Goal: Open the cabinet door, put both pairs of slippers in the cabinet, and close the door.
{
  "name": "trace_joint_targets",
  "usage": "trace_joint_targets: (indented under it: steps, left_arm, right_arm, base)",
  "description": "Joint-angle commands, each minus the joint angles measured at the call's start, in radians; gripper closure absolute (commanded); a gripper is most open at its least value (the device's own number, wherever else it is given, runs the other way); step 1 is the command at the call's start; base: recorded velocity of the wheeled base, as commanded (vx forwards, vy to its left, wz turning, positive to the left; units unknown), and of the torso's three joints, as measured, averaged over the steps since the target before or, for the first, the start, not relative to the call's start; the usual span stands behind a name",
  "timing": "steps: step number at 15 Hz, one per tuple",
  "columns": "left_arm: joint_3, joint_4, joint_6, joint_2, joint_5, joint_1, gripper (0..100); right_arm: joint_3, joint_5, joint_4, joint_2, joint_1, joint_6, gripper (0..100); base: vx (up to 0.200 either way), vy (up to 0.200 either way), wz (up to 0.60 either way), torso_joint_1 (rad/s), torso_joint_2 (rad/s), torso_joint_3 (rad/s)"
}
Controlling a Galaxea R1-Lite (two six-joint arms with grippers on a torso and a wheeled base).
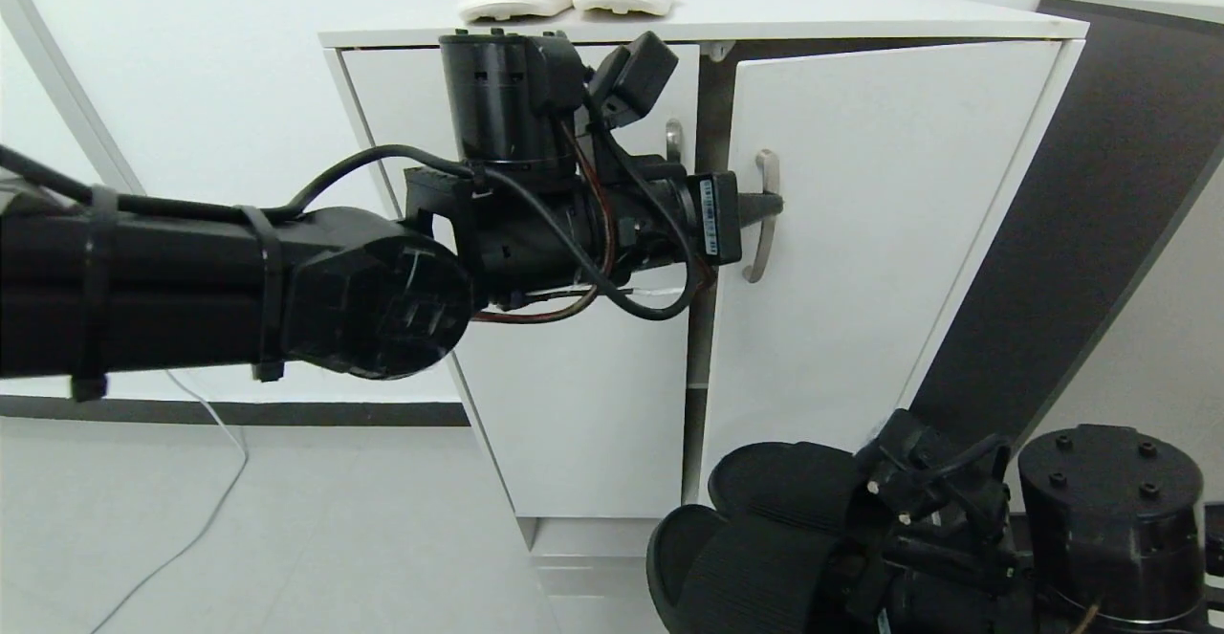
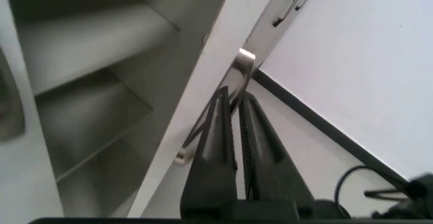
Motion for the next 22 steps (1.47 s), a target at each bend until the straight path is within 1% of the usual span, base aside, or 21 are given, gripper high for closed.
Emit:
trace_joint_targets:
  steps: [1, 3, 5, 6, 8, 9, 10, 11, 12, 13, 15, 16, 17, 18, 19, 22]
  left_arm:
    - [0.095, -0.014, -0.001, -0.089, 0.026, -0.017, 100]
    - [0.179, -0.029, 0.001, -0.159, 0.026, -0.025, 100]
    - [0.228, -0.049, -0.001, -0.216, 0.027, -0.023, 100]
    - [0.227, -0.052, -0.002, -0.221, 0.027, -0.008, 100]
    - [0.211, -0.08, -0.008, -0.198, 0.02, 0.046, 100]
    - [0.191, -0.095, -0.011, -0.173, 0.02, 0.056, 100]
    - [0.149, -0.105, -0.031, -0.133, 0.023, 0.078, 100]
    - [0.112, -0.106, -0.054, -0.101, 0.023, 0.087, 100]
    - [0.096, -0.106, -0.062, -0.086, 0.024, 0.092, 100]
    - [0.053, -0.106, -0.065, -0.049, 0.026, 0.095, 100]
    - [0.009, -0.097, -0.068, -0.014, 0.027, 0.095, 100]
    - [-0.032, -0.095, -0.068, 0.028, 0.037, 0.101, 100]
    - [-0.045, -0.094, -0.068, 0.039, 0.043, 0.101, 100]
    - [-0.092, -0.088, -0.071, 0.077, 0.055, 0.102, 100]
    - [-0.106, -0.085, -0.079, 0.086, 0.057, 0.104, 100]
    - [-0.123, -0.085, -0.08, 0.105, 0.055, 0.101, 100]
  right_arm:
    - [0.021, 0.026, 0.0, -0.022, 0.003, -0.015, 100]
    - [0.035, 0.051, 0.002, -0.03, 0.005, -0.052, 100]
    - [0.047, 0.087, 0.002, -0.031, 0.014, -0.061, 100]
    - [0.048, 0.092, 0.0, -0.033, 0.022, -0.061, 100]
    - [0.05, 0.091, 0.002, -0.039, 0.034, -0.061, 100]
    - [0.056, 0.091, 0.002, -0.045, 0.04, -0.061, 100]
    - [0.062, 0.091, 0.005, -0.047, 0.045, -0.066, 100]
    - [0.065, 0.091, 0.01, -0.047, 0.046, -0.088, 100]
    - [0.068, 0.091, 0.014, -0.047, 0.048, -0.097, 100]
    - [0.07, 0.091, 0.017, -0.048, 0.054, -0.108, 100]
    - [0.079, 0.091, 0.017, -0.056, 0.054, -0.108, 100]
    - [0.081, 0.091, 0.017, -0.062, 0.056, -0.108, 100]
    - [0.081, 0.091, 0.017, -0.065, 0.056, -0.108, 100]
    - [0.082, 0.092, 0.022, -0.067, 0.062, -0.108, 100]
    - [0.084, 0.092, 0.034, -0.067, 0.069, -0.108, 100]
    - [0.082, 0.095, 0.056, -0.065, 0.075, -0.108, 100]
  base:
    - [0.0, 0.0, 0.0, 0.0, 0.0, 0.0]
    - [0.0, 0.0, 0.0, 0.0, 0.0, 0.0]
    - [0.0, 0.0, 0.0, 0.0, 0.0, 0.0]
    - [0.0, 0.0, 0.0, 0.0, 0.0, 0.0]
    - [0.0, 0.0, 0.0, 0.0, 0.0, 0.0]
    - [0.0, 0.0, 0.0, 0.0, 0.0, 0.0]
    - [0.0, 0.0, 0.0, 0.0, 0.0, 0.0]
    - [0.0, 0.0, 0.0, 0.0, 0.0, 0.0]
    - [0.0, 0.0, 0.0, 0.0, 0.0, 0.0]
    - [0.0, 0.0, 0.0, 0.0, 0.0, 0.0]
    - [0.0, 0.0, 0.0, 0.0, 0.0, 0.0]
    - [0.0, 0.0, 0.0, 0.0, 0.0, 0.0]
    - [0.0, 0.0, 0.0, 0.0, 0.0, 0.0]
    - [0.0, 0.0, 0.0, 0.0, 0.0, 0.0]
    - [0.0, 0.0, 0.0, 0.0, 0.0, 0.0]
    - [0.0, 0.0, 0.0, 0.0, 0.0, 0.0]
